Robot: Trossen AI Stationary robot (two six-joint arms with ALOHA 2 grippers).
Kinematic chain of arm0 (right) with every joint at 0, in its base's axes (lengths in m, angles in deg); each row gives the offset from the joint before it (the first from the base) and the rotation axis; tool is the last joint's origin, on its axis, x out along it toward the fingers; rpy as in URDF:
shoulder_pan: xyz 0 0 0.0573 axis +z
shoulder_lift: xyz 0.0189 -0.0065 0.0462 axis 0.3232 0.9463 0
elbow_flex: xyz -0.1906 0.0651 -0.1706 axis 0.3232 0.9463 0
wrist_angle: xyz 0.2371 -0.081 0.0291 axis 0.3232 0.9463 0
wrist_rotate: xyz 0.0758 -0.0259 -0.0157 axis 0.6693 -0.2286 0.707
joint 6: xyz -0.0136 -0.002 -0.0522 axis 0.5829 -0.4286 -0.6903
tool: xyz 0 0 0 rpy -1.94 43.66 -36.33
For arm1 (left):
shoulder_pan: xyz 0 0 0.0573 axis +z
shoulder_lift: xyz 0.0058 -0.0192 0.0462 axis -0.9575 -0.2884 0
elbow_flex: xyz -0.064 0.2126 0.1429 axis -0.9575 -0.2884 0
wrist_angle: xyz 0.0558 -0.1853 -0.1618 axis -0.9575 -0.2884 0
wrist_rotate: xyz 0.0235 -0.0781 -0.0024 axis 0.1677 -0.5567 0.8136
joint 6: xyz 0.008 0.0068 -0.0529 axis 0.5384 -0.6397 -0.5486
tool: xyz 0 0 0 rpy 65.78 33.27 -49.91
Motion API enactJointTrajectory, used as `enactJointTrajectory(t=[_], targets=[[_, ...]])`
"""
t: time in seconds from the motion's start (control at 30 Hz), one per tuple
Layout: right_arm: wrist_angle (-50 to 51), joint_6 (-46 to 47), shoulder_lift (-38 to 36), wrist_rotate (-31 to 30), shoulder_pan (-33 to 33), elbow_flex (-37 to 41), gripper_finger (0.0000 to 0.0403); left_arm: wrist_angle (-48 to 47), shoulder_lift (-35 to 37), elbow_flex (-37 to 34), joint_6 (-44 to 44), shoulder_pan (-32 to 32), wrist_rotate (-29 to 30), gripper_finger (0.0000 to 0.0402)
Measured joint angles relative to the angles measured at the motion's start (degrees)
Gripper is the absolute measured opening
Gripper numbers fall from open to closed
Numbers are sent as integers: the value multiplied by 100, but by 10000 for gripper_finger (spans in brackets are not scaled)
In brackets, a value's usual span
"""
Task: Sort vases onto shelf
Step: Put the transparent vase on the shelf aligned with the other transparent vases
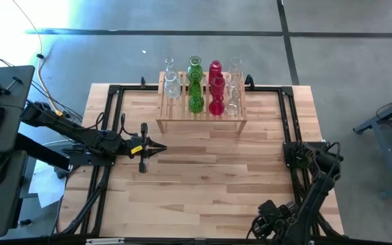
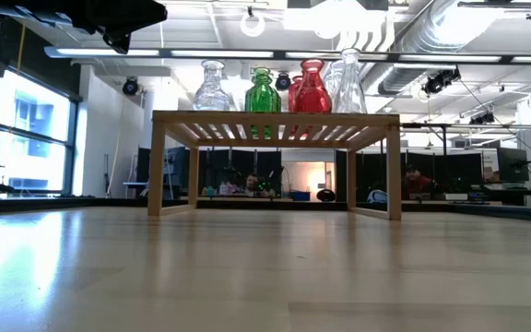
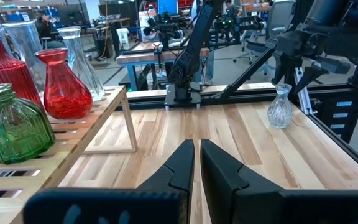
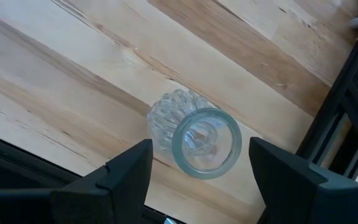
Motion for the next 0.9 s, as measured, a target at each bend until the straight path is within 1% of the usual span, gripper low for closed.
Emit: enactJointTrajectory(t=[0.77, 0.83, 0.9], targets=[[0, 21, 0, 42, -43, 0, 247, 0, 0, 0, -18, -2, 0, 19], [-41, 32, -7, 54, -43, 140, 247, 0, 0, 0, -18, -2, 0, 19], [-160, 13, -3, 279, -43, 405, 247, -2, 0, 0, -18, 0, 0, 19]])
